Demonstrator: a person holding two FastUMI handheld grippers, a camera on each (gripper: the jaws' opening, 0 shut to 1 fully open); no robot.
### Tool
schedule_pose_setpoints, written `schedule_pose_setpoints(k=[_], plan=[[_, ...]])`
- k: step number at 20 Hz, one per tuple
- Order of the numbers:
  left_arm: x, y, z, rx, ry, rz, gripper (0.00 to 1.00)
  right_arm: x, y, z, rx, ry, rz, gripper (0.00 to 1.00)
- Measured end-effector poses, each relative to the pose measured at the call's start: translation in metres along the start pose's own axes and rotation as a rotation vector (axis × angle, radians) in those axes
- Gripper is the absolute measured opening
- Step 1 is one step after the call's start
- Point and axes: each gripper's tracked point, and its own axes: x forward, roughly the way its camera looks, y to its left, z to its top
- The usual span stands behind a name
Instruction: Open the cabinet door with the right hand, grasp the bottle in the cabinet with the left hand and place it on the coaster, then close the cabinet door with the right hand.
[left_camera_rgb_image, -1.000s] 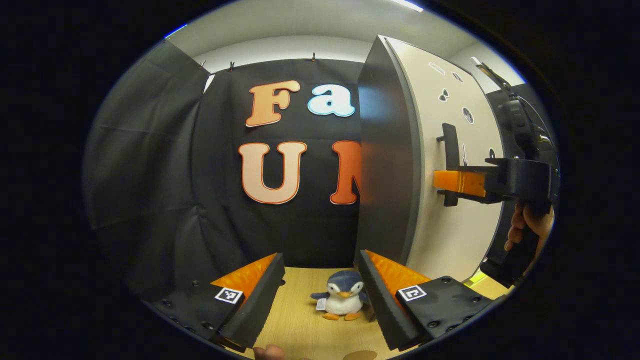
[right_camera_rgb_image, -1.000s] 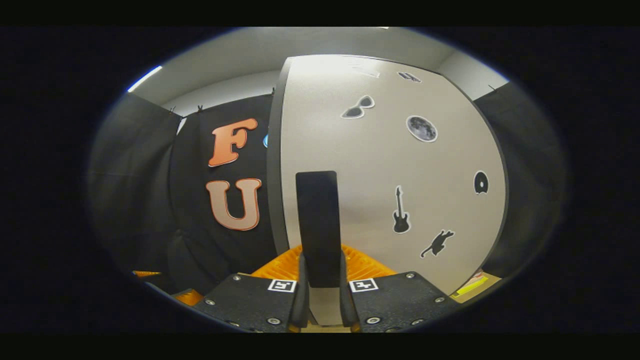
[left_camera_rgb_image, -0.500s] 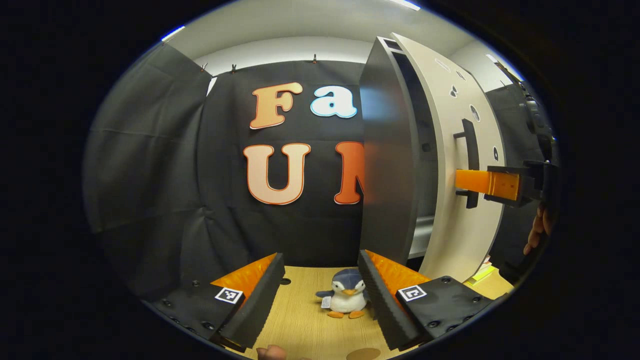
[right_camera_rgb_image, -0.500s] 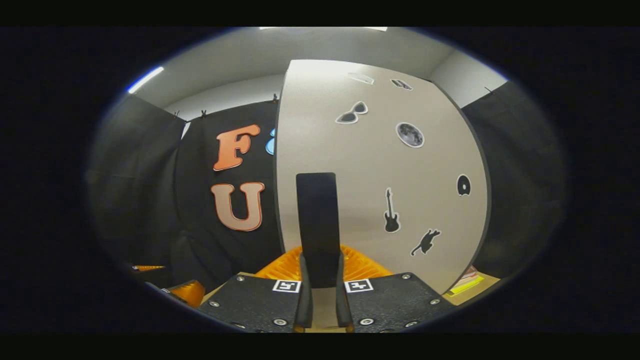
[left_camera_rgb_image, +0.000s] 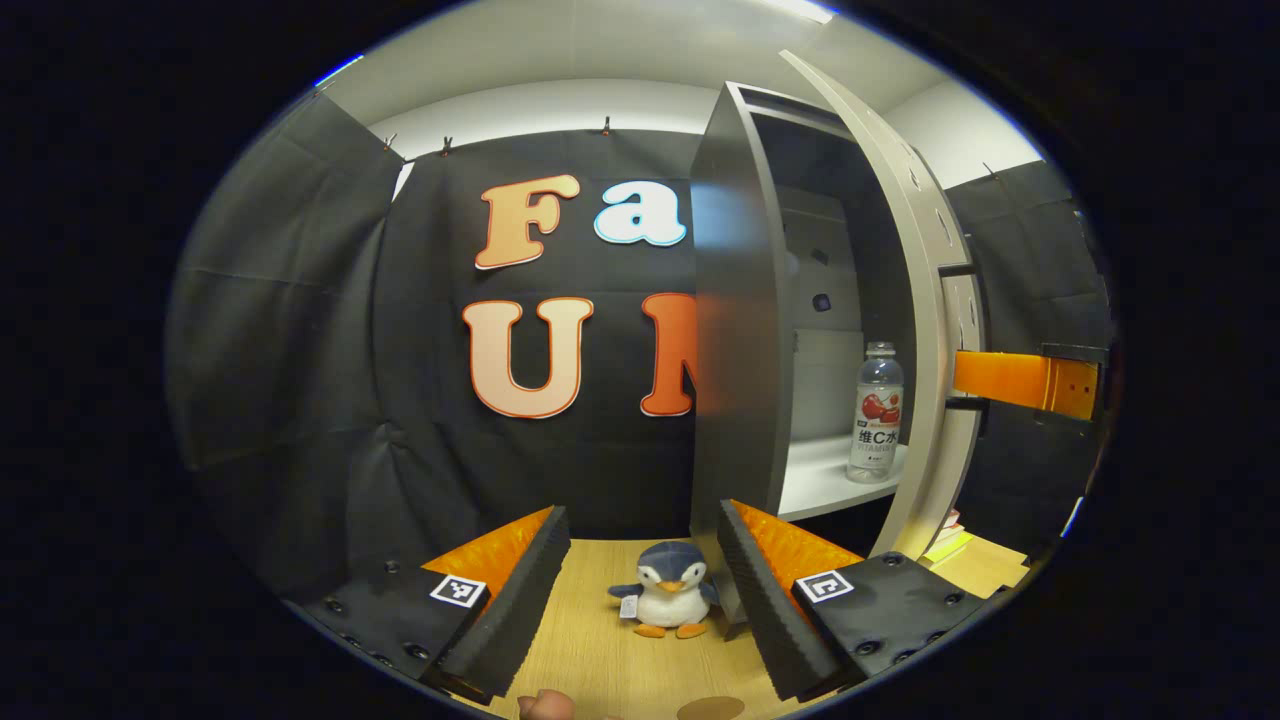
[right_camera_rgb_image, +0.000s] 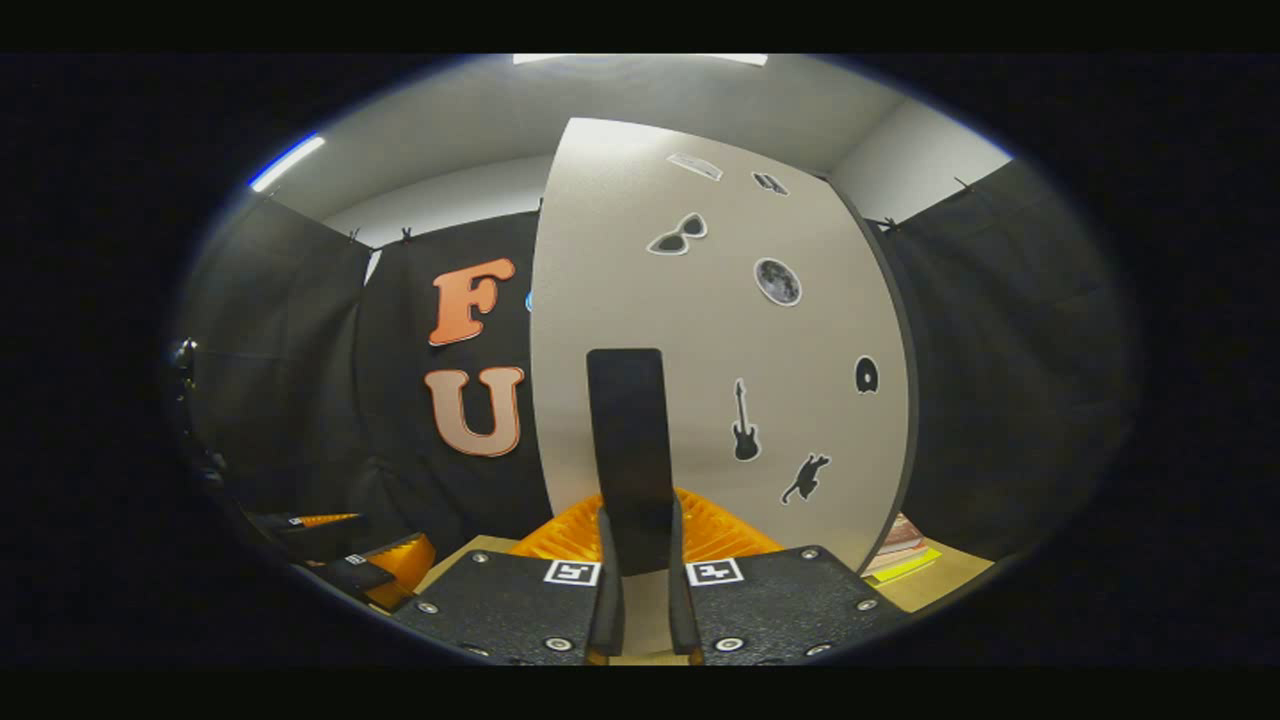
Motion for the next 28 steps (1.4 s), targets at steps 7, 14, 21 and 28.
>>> schedule_pose_setpoints(k=[7,14,21,28], plan=[[0.003,-0.036,0.005,-0.002,-0.021,-0.09,0.96,-0.045,-0.034,0.007,-0.02,0.006,-0.043,0.17],[0.003,-0.083,0.002,-0.016,-0.009,-0.188,0.97,-0.082,-0.073,0.012,-0.021,0.033,-0.095,0.16],[-0.006,-0.148,0.003,-0.025,-0.013,-0.303,0.97,-0.106,-0.133,0.02,0.038,0.042,-0.194,0.14],[-0.018,-0.172,0.009,-0.023,-0.037,-0.288,0.97,-0.109,-0.21,0.021,0.063,0.042,-0.169,0.14]])
